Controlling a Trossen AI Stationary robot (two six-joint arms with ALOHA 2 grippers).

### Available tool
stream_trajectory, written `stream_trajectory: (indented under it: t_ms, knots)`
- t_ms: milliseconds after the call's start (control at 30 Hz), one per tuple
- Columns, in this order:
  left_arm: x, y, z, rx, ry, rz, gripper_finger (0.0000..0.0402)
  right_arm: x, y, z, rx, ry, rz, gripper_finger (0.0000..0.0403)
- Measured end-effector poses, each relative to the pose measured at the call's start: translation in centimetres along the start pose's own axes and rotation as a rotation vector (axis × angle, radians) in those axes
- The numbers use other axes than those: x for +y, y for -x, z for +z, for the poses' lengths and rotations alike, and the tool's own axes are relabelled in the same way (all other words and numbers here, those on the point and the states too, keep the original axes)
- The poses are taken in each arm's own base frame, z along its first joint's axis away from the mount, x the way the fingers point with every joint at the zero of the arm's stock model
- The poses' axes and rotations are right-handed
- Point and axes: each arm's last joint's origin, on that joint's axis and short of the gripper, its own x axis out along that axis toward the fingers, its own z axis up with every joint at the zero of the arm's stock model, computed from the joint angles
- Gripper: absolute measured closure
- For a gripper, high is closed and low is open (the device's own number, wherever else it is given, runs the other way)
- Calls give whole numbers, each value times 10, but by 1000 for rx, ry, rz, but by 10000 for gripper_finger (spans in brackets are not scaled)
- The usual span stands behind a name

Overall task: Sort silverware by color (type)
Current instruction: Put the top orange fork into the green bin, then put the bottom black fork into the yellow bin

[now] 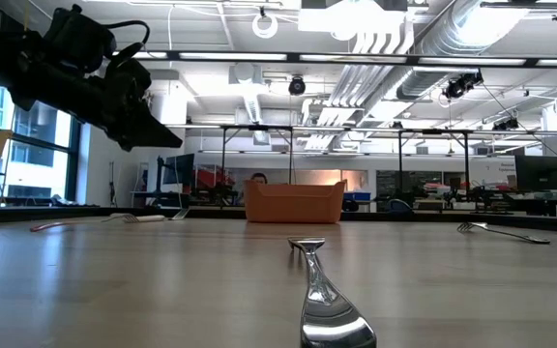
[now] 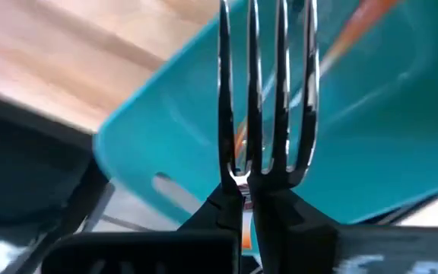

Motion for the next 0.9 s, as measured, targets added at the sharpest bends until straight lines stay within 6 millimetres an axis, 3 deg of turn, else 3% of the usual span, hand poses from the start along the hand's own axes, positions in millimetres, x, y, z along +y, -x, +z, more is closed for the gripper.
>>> stream_trajectory:
  t_ms: [333, 500, 733, 800, 900]
  knots:
    - [0, 0, 0, 0, 7, -1, 402, -17, -35, 21, -3, -139, -50, 402]
    - [0, 0, 0, -1, 7, -1, 402, -19, -41, 25, 18, -141, -57, 366]
    - [-2, 0, 1, -8, -2, -53, 402, -24, -25, 22, 61, 12, -14, 296]
    - [-3, 0, 1, -6, -28, -94, 402, -28, -14, 21, 46, 58, 33, 294]
    - [-9, 0, 2, -7, -77, -133, 402, -35, 4, 26, -141, 136, 118, 323]
